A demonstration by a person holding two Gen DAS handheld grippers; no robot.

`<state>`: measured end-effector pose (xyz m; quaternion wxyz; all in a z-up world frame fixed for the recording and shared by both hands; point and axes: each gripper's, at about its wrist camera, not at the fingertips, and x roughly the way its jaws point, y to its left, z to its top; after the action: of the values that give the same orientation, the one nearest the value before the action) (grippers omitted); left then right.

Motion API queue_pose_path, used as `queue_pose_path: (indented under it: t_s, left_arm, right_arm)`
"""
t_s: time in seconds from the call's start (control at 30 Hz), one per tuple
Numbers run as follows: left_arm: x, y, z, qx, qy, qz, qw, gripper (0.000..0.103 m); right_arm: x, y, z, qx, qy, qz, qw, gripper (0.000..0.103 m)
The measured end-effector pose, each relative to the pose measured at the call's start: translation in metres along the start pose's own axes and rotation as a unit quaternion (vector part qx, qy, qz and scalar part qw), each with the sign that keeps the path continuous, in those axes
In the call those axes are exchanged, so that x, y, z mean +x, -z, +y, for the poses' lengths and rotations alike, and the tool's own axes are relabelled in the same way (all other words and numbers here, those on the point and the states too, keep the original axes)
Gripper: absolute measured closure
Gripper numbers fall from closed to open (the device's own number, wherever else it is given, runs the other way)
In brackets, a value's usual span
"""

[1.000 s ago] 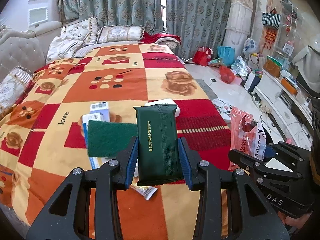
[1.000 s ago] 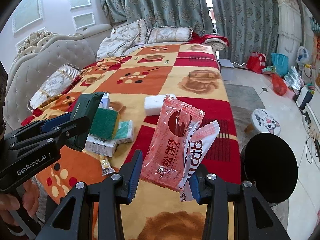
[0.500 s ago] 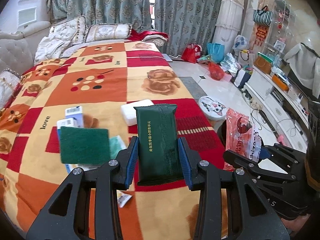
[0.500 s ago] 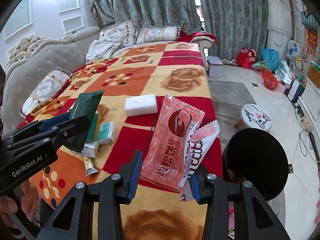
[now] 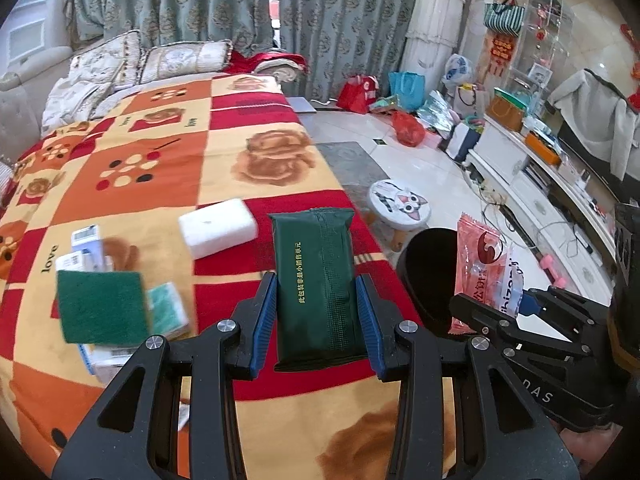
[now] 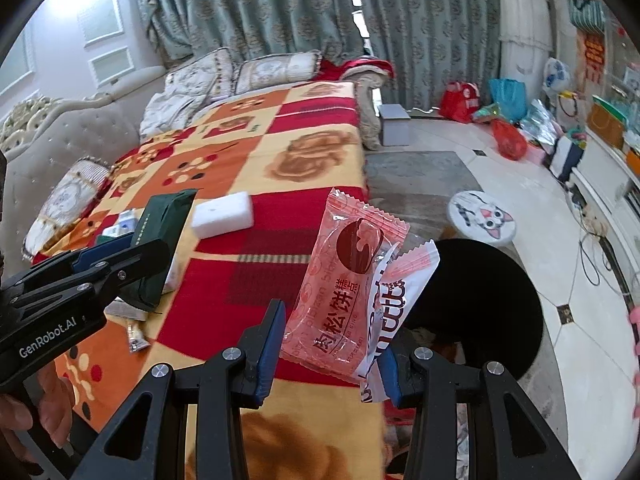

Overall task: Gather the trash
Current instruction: 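Lift the green pouch and pink wrapper and carry both over the black bin, then open both tools to drop the pouch and wrapper into the bin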

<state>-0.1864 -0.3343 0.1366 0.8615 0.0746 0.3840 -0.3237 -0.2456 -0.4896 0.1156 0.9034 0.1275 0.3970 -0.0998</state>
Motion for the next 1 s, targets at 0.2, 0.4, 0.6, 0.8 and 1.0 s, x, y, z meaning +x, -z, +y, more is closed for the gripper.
queue_pose_path:
  t_s: [0.2,0.4,0.6,0.8,1.0]
  left_arm:
    - [0.016,-0.007,-0.026,0.010,0.015,0.009,0.9998,0.066]
    - [0.030,-0.013,-0.050,0.021,0.027,0.016,0.9993,0.066]
    - [0.049,-0.016,-0.065,0.025,0.033,0.029,0.9987,0.066]
    - [0.068,-0.019,-0.082,0.032,0.036,0.040,0.9980,0.066]
    - [0.086,-0.020,-0.094,0.033,0.049,0.050,0.9970,0.066]
  right_arm:
    - [-0.002,0.000,-0.027,0.019,0.014,-0.001,1.000,0.062]
    - [-0.002,0.000,-0.052,0.035,0.029,0.001,0.999,0.062]
    - [0.001,0.004,-0.080,0.059,0.041,0.004,0.997,0.062]
    - [0.006,0.006,-0.102,0.078,0.049,0.010,0.996,0.062]
    - [0.012,0.008,-0.117,0.086,0.054,0.017,0.995,0.062]
